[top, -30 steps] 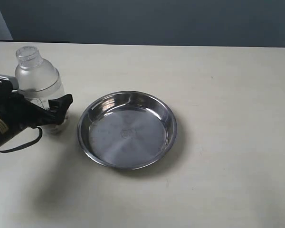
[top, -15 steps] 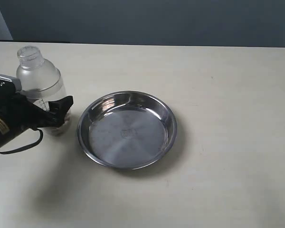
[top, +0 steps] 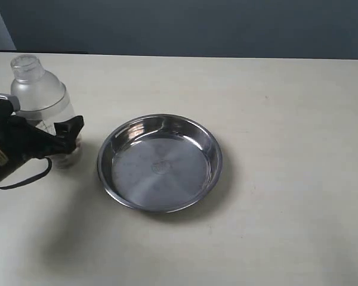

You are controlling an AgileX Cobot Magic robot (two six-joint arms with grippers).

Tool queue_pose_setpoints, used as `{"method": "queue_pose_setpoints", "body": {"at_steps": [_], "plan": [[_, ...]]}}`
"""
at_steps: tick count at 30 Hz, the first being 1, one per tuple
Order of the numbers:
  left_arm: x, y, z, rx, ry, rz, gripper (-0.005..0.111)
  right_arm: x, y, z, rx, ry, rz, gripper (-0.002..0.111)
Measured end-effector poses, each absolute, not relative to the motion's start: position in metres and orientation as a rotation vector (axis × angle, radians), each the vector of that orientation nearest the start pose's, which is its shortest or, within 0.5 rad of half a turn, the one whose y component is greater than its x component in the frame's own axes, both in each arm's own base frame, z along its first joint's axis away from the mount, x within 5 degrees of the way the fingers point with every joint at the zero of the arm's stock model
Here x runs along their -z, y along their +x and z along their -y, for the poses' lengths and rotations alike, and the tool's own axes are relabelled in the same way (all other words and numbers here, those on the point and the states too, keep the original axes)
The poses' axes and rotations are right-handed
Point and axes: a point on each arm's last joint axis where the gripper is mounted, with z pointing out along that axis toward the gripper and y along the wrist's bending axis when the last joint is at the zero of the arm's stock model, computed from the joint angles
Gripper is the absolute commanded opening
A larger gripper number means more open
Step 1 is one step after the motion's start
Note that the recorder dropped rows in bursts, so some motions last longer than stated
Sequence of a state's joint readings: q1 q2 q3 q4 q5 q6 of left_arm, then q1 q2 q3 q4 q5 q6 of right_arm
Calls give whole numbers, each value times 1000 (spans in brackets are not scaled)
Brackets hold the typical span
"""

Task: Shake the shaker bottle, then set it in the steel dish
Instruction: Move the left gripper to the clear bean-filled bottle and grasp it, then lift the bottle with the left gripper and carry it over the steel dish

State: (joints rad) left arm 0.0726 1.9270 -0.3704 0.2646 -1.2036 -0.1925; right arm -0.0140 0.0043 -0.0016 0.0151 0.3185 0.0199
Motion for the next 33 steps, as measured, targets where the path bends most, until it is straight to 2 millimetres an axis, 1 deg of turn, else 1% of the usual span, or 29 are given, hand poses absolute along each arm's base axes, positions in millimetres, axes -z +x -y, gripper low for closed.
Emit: {"method": "queue_pose_setpoints", "body": {"at_steps": [3,5,6,9,12,14,15,16,17,19,20,21,22,24,26,27,29,30,31,32,33], "plan": [[-109,267,2,240,13,-1847,0,-185,54,0,-19,40,-1804,-1],[-123,266,4,258,27,-1806,0,-185,54,0,-19,40,-1804,-1],[-135,265,5,272,35,-1768,0,-185,54,0,-19,40,-1804,-1],[-176,268,8,283,78,-1651,0,-185,54,0,-19,40,-1804,-1],[-218,265,3,240,26,-1570,0,-185,54,0,-19,40,-1804,-1],[-235,262,4,283,6,-1549,0,-185,54,0,-19,40,-1804,-1],[-241,260,11,354,43,-1544,0,-185,54,0,-19,40,-1804,-1],[-245,258,23,432,119,-1545,0,-185,54,0,-19,40,-1804,-1],[-248,256,41,546,195,-1543,0,-185,54,0,-19,40,-1804,-1],[-251,248,80,673,370,-1538,0,-185,54,0,-19,40,-1804,-1],[-249,244,94,676,419,-1553,0,-185,54,0,-19,40,-1804,-1],[-246,244,101,628,425,-1580,0,-185,54,0,-19,40,-1804,-1],[-243,246,100,554,391,-1623,0,-185,54,0,-19,40,-1804,-1],[-236,255,85,405,187,-1709,0,-185,54,0,-19,40,-1804,-1],[-230,257,78,375,56,-1776,0,-185,54,0,-19,40,-1804,-1],[-228,255,83,399,90,-1796,0,-185,54,0,-19,40,-1804,-1],[-225,243,111,503,306,-1813,0,-185,54,0,-19,40,-1804,-1],[-224,238,122,533,386,-1810,0,-185,54,0,-19,40,-1804,-1],[-223,236,126,538,397,-1809,0,-185,54,0,-19,40,-1804,-1],[-222,239,124,520,318,-1816,0,-185,54,0,-19,40,-1804,-1],[-222,244,116,498,162,-1828,0,-185,54,0,-20,42,-1804,-1]]}}
